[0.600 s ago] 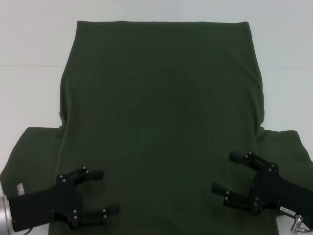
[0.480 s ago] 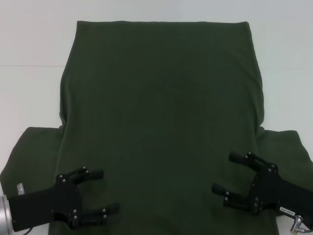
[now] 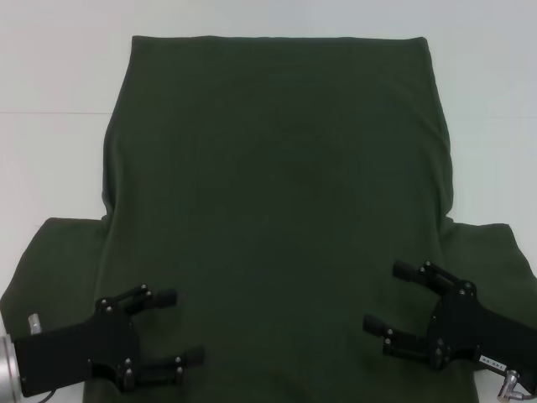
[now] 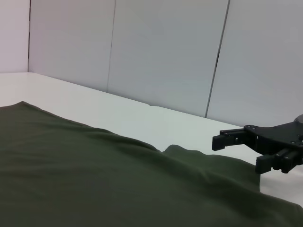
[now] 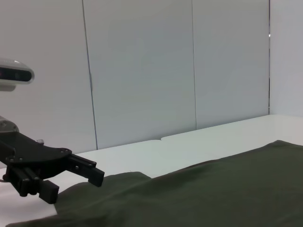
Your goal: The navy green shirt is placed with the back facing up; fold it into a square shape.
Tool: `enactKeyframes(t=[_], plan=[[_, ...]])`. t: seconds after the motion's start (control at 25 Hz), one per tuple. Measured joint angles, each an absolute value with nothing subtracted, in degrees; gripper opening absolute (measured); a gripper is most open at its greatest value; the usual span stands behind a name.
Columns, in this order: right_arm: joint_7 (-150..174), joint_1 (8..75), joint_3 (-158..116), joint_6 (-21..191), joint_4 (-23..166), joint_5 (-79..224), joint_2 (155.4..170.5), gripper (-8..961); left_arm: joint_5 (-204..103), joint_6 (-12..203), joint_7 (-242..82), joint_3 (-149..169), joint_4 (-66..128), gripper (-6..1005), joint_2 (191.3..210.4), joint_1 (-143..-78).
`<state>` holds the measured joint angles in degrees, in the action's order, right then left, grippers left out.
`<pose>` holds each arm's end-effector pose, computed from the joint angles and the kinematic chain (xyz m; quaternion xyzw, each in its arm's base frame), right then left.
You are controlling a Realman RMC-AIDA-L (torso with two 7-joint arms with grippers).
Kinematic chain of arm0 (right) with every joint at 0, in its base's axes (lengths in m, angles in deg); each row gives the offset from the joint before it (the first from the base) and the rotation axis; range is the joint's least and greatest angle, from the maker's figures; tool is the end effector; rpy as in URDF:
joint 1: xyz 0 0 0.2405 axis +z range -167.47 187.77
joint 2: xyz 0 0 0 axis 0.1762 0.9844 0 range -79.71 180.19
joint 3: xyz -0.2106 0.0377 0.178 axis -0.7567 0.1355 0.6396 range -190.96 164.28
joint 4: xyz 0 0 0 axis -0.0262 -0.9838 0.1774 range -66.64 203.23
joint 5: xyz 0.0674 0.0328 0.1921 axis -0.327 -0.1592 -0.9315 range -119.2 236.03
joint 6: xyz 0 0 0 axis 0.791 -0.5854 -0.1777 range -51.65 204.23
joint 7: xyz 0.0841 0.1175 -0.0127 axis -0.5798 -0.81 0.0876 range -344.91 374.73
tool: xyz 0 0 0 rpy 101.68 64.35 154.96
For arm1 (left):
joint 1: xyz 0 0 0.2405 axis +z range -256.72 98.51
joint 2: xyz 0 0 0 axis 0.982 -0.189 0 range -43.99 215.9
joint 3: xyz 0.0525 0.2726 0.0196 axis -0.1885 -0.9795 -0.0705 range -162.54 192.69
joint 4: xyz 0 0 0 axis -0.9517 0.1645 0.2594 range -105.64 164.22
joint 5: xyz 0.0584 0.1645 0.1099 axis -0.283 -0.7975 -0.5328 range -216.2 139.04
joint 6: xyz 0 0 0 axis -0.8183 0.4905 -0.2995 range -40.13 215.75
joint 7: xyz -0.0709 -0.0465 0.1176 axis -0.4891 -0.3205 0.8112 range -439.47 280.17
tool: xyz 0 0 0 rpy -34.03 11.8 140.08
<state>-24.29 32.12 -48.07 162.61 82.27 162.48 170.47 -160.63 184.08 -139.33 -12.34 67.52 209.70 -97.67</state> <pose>0.3199 0.2645 -0.0655 -0.9088 0.1439 0.3105 0.2386 -0.3291 0.2529 -0.0276 -0.9341 -0.1831 -0.2522 0.1743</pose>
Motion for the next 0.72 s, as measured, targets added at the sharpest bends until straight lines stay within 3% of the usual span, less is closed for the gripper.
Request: enactKeyframes(t=[0.28, 0.72], plan=[[-24.29, 32.12, -48.02, 162.50, 82.27, 162.30, 170.47, 945, -160.04, 184.78, -147.38, -10.63, 68.44, 932, 209.37, -98.08], [-24.78, 32.14, -47.84, 162.40, 82.27, 162.03, 170.47, 945, -164.47, 186.41, -193.05, -6.81, 75.55, 931, 204.38, -103.14]])
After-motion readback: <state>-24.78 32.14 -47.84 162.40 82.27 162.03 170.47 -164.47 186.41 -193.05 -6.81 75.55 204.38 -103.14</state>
